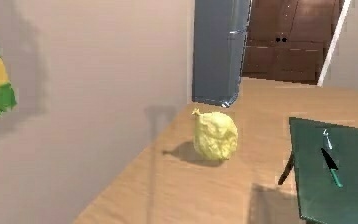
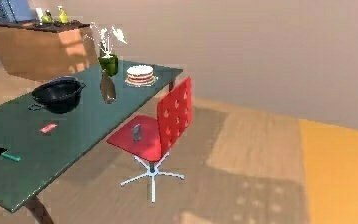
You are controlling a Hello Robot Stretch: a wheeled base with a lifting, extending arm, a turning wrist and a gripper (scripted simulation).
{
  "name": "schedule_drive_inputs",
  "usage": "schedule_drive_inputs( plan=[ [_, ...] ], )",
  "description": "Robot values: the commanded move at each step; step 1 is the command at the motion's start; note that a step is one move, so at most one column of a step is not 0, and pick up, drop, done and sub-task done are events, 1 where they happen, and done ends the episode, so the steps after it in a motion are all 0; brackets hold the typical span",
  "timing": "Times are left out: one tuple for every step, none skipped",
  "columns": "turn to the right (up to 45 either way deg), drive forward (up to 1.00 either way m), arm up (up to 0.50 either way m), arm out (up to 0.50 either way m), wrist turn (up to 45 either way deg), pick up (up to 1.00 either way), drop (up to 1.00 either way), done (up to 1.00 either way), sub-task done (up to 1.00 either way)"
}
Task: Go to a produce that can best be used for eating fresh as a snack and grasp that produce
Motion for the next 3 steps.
schedule_drive_inputs(
  plan=[
    [0.0, 1.00, 0.00, 0.00, 0.0, 0.00, 0.00, 0.00, 0.00],
    [-6.0, 0.00, 0.00, 0.00, 0.0, 0.00, 0.00, 0.00, 0.00],
    [0.0, 0.65, 0.00, 0.00, 0.0, 0.00, 0.00, 0.00, 0.00]
  ],
)
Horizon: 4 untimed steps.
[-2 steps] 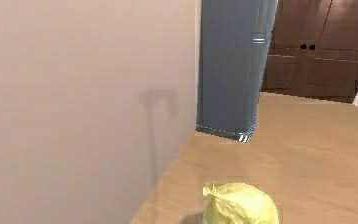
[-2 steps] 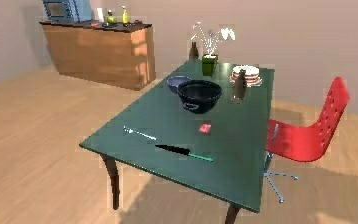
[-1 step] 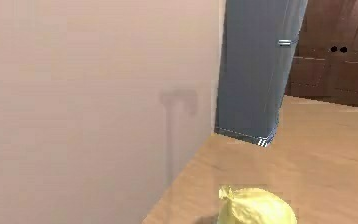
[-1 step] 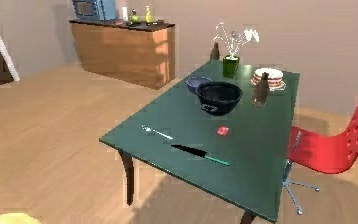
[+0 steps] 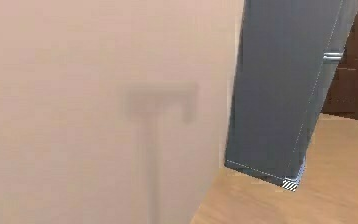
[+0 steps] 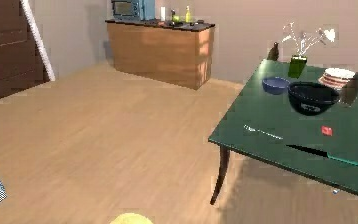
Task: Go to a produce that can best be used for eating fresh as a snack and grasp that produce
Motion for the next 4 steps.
schedule_drive_inputs(
  plan=[
    [-12.0, 0.00, 0.00, 0.00, 0.0, 0.00, 0.00, 0.00, 0.00],
    [0.0, 0.20, 0.00, 0.00, 0.0, 0.00, 0.00, 0.00, 0.00],
    [36.0, 0.00, 0.00, 0.00, 0.0, 0.00, 0.00, 0.00, 0.00],
    [0.0, 0.30, 0.00, 0.00, 0.0, 0.00, 0.00, 0.00, 0.00]
  ],
)
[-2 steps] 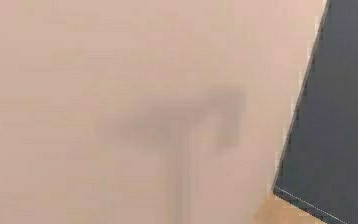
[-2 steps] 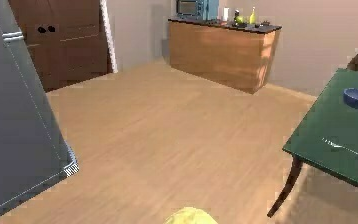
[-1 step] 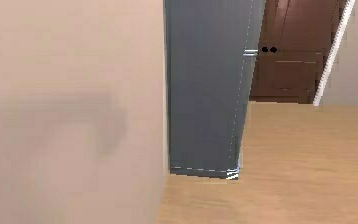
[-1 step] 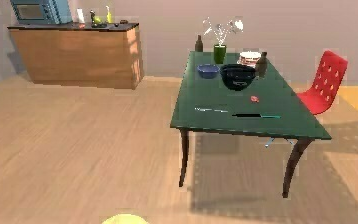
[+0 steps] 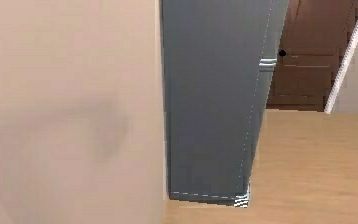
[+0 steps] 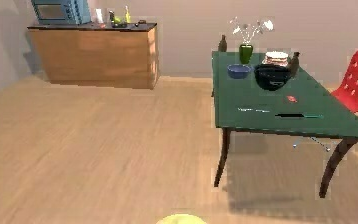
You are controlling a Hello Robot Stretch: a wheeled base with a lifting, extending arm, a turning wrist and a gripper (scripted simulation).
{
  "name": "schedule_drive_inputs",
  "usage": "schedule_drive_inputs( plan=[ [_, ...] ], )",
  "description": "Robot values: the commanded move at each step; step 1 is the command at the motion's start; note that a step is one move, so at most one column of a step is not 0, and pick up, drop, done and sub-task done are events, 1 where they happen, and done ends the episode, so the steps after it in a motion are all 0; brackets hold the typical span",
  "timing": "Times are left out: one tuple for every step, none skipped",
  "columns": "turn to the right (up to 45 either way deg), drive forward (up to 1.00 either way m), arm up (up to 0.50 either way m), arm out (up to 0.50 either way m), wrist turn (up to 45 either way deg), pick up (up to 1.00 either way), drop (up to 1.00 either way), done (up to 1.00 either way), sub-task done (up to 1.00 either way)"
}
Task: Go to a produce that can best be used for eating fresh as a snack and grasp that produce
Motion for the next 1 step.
schedule_drive_inputs(
  plan=[
    [39.0, 0.00, 0.00, 0.00, 0.0, 0.00, 0.00, 0.00, 0.00]
  ],
)
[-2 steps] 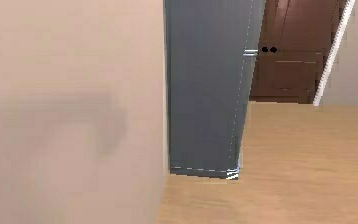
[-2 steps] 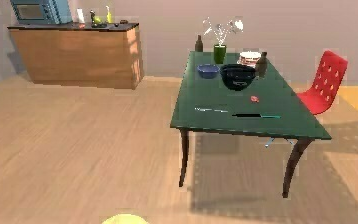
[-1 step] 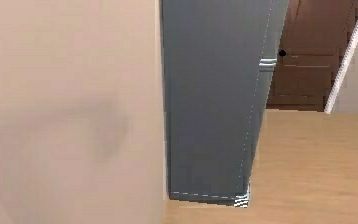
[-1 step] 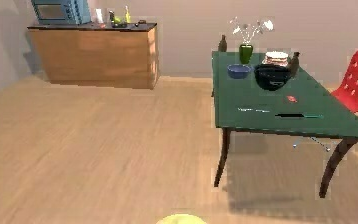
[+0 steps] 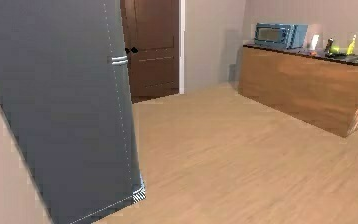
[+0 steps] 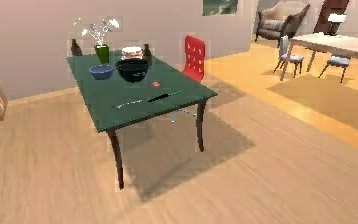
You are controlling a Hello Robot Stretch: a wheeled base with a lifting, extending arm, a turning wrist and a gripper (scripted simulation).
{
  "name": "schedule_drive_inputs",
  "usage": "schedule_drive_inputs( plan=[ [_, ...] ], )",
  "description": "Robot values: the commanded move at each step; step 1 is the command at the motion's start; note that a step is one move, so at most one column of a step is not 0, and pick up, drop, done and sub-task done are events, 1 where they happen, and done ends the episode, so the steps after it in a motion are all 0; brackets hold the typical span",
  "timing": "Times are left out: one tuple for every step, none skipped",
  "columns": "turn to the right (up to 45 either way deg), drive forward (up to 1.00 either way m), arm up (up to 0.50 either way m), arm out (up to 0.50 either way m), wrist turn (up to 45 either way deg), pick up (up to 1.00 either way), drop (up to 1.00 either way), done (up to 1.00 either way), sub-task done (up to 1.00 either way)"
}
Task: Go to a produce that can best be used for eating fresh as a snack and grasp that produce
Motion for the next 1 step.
schedule_drive_inputs(
  plan=[
    [0.0, 0.55, 0.00, 0.00, 0.0, 0.00, 0.00, 0.00, 0.00]
  ],
)
